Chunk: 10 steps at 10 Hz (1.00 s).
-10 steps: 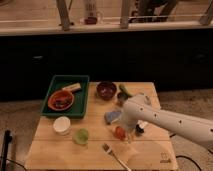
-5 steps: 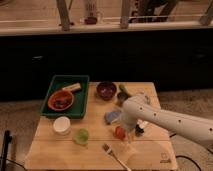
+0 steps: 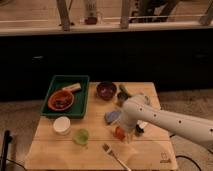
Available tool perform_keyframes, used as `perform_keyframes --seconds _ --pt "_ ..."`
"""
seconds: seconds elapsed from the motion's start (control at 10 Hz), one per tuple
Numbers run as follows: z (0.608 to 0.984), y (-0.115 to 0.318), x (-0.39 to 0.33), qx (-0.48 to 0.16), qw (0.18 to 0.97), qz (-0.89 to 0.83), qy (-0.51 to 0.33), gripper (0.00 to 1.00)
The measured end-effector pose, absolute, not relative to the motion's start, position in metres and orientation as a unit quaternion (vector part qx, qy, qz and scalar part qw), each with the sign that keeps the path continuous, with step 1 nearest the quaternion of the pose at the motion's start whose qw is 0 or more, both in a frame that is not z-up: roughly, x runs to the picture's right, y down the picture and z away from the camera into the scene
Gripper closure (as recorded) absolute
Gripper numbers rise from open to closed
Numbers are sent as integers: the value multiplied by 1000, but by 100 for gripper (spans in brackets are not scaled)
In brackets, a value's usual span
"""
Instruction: Place apple in paper cup
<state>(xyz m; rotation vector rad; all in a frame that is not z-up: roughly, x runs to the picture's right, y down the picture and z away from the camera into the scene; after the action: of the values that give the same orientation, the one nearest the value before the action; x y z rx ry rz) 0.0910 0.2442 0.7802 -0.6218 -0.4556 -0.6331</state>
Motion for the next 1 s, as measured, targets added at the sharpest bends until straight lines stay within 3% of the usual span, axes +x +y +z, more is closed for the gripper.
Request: perform_keyframes --seconds 0.3,0.4,0.6,1.0 --pt "781 244 90 -297 878 -303 -219 72" --pt "780 242 89 -298 877 -306 -219 85" --pt "778 236 85 -296 875 -313 -221 99" --pt "763 213 74 -283 866 -343 -229 100"
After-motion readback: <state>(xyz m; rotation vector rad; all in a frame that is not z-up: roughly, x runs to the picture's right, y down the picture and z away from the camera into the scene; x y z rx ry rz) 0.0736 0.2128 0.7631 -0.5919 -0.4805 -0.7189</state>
